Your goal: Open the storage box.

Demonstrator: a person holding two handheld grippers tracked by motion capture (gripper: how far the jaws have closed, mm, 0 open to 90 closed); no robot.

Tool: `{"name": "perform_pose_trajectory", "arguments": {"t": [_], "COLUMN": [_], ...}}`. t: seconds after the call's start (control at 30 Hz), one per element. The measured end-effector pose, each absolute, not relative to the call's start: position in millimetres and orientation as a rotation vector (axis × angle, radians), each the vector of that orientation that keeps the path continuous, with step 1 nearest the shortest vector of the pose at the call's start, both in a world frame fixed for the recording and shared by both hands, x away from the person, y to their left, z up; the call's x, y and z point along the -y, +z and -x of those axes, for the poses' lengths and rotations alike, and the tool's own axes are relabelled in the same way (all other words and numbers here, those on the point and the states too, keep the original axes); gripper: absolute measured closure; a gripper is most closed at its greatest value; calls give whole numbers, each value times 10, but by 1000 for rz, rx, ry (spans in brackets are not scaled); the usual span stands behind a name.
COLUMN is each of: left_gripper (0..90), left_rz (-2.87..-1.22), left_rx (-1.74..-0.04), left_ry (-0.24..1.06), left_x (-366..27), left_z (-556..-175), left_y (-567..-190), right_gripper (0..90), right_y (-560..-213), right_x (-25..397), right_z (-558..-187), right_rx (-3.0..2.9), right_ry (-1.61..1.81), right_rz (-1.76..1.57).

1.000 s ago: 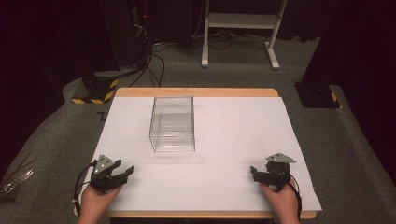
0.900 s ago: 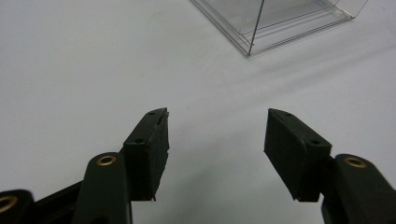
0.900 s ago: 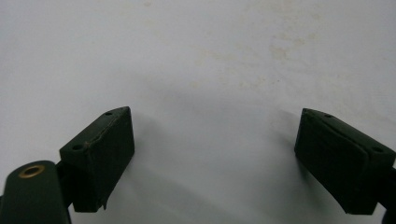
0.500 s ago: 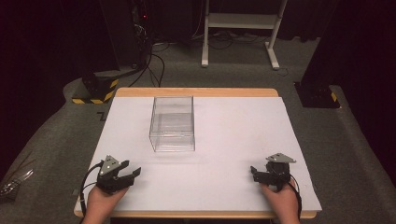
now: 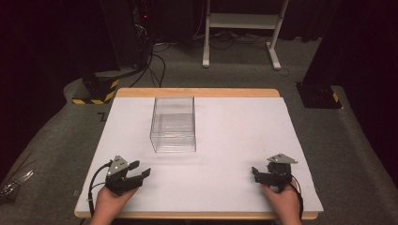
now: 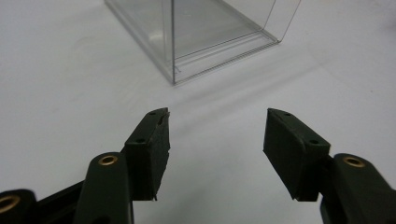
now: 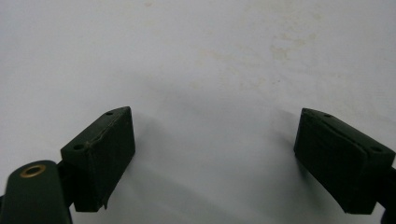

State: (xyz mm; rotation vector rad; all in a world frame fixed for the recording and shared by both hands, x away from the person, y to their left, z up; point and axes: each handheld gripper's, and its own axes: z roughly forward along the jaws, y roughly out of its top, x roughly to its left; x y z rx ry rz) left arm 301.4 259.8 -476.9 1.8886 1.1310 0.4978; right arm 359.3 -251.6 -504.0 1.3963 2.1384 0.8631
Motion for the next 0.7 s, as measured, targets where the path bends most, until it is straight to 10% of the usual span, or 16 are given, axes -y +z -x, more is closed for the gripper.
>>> {"name": "perform_pose_trajectory", "arguments": {"t": [0.7], "left_gripper": [406], "left_rz": [-1869], "left_rx": [-1078], "left_ry": [491], "left_x": [-2397], "left_z": [-3138], "left_y": [-4603], "right_gripper": [126], "right_y": [-5040], "right_x": [2516], "right_z": [-3593], "right_rx": [-2139], "right_ry": [863], "right_rz": [-1395]}}
